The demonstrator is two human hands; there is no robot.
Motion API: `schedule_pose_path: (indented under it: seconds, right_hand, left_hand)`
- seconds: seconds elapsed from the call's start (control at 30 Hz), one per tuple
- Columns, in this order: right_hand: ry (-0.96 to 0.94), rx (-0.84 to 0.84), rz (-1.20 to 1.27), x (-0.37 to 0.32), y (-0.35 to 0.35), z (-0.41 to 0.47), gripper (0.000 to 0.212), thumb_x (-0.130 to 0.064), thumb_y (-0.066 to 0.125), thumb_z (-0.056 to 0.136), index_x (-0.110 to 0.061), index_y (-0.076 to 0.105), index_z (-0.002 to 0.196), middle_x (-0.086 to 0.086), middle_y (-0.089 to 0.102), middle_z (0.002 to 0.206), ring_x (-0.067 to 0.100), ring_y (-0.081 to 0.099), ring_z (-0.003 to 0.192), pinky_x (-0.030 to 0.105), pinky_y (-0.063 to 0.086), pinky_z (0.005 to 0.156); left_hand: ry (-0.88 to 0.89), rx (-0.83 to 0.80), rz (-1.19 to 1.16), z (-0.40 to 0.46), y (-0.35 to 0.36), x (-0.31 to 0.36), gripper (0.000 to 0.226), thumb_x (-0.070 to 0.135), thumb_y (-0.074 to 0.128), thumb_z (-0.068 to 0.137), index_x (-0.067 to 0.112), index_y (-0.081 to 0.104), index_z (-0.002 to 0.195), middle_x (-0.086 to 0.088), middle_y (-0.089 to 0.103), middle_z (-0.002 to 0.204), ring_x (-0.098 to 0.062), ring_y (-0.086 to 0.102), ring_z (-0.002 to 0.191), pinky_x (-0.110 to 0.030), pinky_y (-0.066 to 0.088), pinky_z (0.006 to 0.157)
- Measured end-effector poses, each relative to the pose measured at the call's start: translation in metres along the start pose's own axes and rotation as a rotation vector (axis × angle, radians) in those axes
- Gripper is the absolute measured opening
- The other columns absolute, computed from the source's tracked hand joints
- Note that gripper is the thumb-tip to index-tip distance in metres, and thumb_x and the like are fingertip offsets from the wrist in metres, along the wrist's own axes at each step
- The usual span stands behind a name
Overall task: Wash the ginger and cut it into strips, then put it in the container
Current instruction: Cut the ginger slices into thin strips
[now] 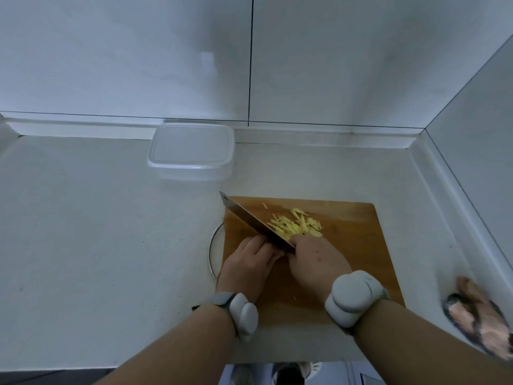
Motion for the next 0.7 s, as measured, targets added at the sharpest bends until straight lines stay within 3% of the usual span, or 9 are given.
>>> schedule_pose_path:
  seconds: [0.2,0.37,0.7]
  right_hand:
    - [0.033,-0.019,-0.036,0.008,-0.005,-0.010,0.017,-0.015,0.044,0.099,-0.019,0.060,0.102,0.003,0.062,0.087,0.022,0.063,0.077,0.036,0.057,0.072]
    - [0.026,0.007,-0.010,0.001,0.006,0.000,0.017,-0.014,0.045,0.099,-0.018,0.060,0.105,0.004,0.062,0.091,0.024,0.062,0.078,0.033,0.050,0.065]
    - [0.039,-0.024,-0.005,0.003,0.008,0.001,0.015,-0.013,0.047,0.099,-0.016,0.060,0.104,0.005,0.063,0.089,0.023,0.063,0.076,0.031,0.051,0.063]
  left_hand:
    - [-0.016,-0.015,-0.001,0.000,0.001,-0.002,0.022,0.030,0.052,0.092,0.015,0.069,0.091,-0.003,0.065,0.096,-0.022,0.059,0.083,-0.032,0.053,0.059]
    - [0.007,0.026,0.004,0.001,-0.002,0.001,0.024,0.029,0.052,0.090,0.013,0.070,0.091,-0.005,0.066,0.095,-0.022,0.059,0.083,-0.030,0.053,0.058]
    - [0.010,0.027,0.003,0.000,0.000,0.000,0.022,0.028,0.054,0.090,0.013,0.069,0.090,-0.005,0.066,0.093,-0.022,0.059,0.082,-0.030,0.053,0.061]
Point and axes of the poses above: each hand's wrist, its own z-axis towards the middle knuckle, its own y-axis out of the palm, x = y × z, the point moved 4 cm from there along z, towards the middle knuckle
